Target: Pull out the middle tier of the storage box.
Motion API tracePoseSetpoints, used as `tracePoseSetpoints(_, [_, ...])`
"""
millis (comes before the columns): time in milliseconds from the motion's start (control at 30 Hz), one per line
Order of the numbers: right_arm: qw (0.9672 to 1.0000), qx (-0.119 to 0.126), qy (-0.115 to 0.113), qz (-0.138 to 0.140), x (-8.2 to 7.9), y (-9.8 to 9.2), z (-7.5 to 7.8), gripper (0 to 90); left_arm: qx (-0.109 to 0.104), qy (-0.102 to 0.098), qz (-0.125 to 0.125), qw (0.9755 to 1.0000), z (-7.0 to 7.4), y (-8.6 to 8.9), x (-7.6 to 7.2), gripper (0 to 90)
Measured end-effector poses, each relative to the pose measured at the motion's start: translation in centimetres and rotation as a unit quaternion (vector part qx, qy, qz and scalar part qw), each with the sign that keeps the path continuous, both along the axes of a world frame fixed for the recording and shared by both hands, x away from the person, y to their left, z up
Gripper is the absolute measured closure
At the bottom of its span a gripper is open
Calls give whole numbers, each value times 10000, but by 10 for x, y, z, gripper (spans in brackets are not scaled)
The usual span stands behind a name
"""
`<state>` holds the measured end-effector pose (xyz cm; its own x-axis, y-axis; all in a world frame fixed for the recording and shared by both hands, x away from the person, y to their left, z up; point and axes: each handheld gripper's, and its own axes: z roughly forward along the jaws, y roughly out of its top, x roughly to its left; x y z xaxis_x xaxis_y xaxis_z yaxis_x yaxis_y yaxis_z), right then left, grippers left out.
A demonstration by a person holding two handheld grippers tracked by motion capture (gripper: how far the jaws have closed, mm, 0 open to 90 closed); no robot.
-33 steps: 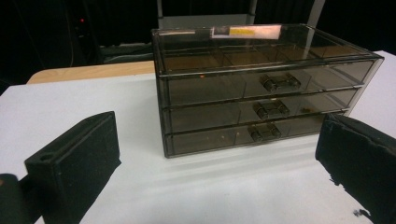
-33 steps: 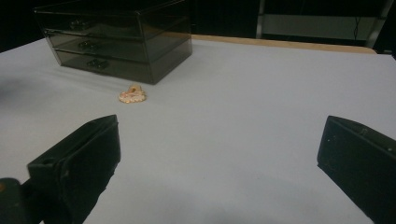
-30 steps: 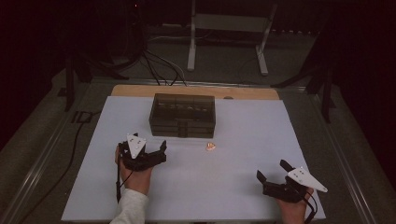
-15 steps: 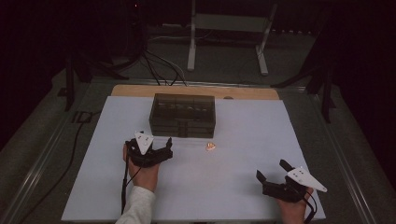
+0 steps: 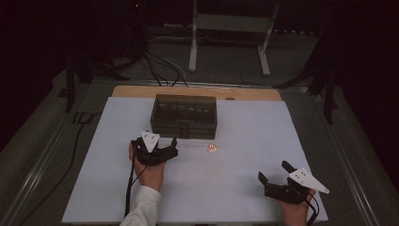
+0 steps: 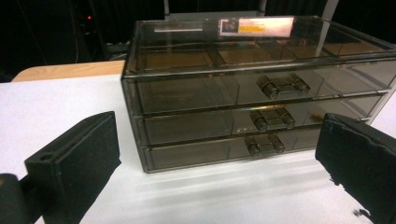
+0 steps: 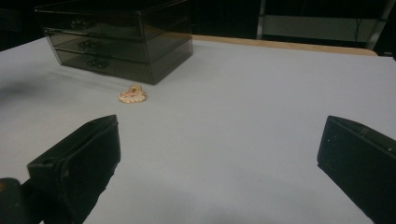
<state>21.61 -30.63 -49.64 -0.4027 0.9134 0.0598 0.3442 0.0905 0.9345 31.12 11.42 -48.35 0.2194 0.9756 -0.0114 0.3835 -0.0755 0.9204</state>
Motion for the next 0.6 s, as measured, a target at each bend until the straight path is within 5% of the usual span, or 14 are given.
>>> tracePoseSetpoints(600, [10000,-10,-11,12,0,0,0,0,-24,6,78,10000,-6,-21,12,9])
